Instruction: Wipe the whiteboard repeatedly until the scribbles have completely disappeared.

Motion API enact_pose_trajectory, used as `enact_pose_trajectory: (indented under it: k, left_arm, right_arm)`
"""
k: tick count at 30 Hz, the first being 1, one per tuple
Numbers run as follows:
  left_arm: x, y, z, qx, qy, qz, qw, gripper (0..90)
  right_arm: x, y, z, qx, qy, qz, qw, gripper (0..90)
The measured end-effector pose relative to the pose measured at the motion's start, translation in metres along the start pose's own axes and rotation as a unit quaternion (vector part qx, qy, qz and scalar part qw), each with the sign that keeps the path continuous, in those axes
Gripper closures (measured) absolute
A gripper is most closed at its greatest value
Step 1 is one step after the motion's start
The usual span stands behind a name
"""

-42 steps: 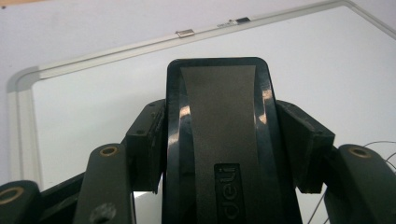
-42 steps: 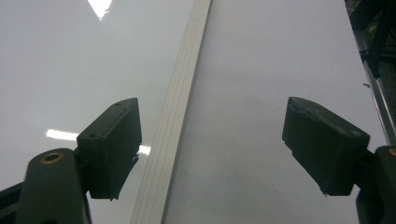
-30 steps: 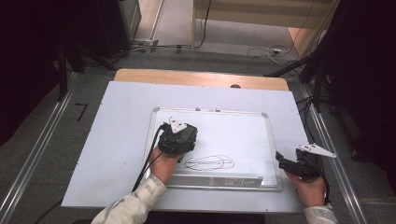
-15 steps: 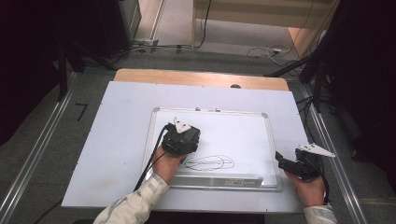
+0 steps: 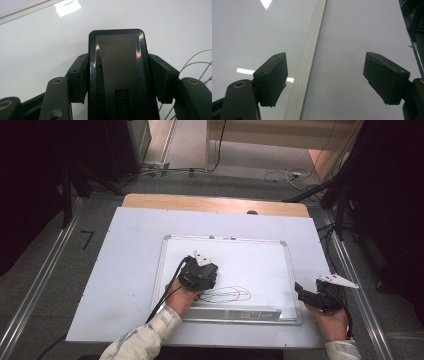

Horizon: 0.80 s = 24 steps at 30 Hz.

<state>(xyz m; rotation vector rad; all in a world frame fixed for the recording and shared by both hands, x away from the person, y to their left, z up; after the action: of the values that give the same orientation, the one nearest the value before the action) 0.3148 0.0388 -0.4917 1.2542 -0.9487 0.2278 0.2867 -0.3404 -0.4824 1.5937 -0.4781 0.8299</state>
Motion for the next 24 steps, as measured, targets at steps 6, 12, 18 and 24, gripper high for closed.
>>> enact_pose_trajectory:
  k: [6,12,18,24]
  left_arm:
    - [0.0001,-0.0031,-0.0013,0.0,0.006,-0.01,0.9999,39.4]
    - [0.0001,-0.0054,0.0,0.006,-0.002,-0.019,0.9998,39.4]
    - [0.0001,-0.0056,-0.0003,0.003,-0.002,-0.022,0.9998,39.4]
    - [0.0004,-0.0058,0.0003,0.003,-0.001,-0.025,0.9997,39.3]
  right_arm:
    - [0.0,0.0,-0.0002,0.0,0.0,-0.001,1.0,18.4]
    - [-0.0002,-0.0002,-0.0002,0.0,0.001,-0.001,1.0,18.4]
    - [-0.0001,-0.0003,-0.0006,-0.001,0.001,-0.001,1.0,18.4]
    - [0.0,-0.0006,-0.0007,-0.001,0.001,-0.001,1.0,18.4]
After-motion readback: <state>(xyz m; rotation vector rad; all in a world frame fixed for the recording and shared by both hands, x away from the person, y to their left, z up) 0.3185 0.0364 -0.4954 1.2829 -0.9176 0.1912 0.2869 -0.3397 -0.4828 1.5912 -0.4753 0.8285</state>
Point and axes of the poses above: each handheld gripper's, and its own axes: y roughly backward along the jaws, x roughly out of its top, z roughly to its right, the point moved 1 cm from there along -y, roughly forward along the jaws, and after that the axes turned 2 degrees about x, right-handed, at the moved point
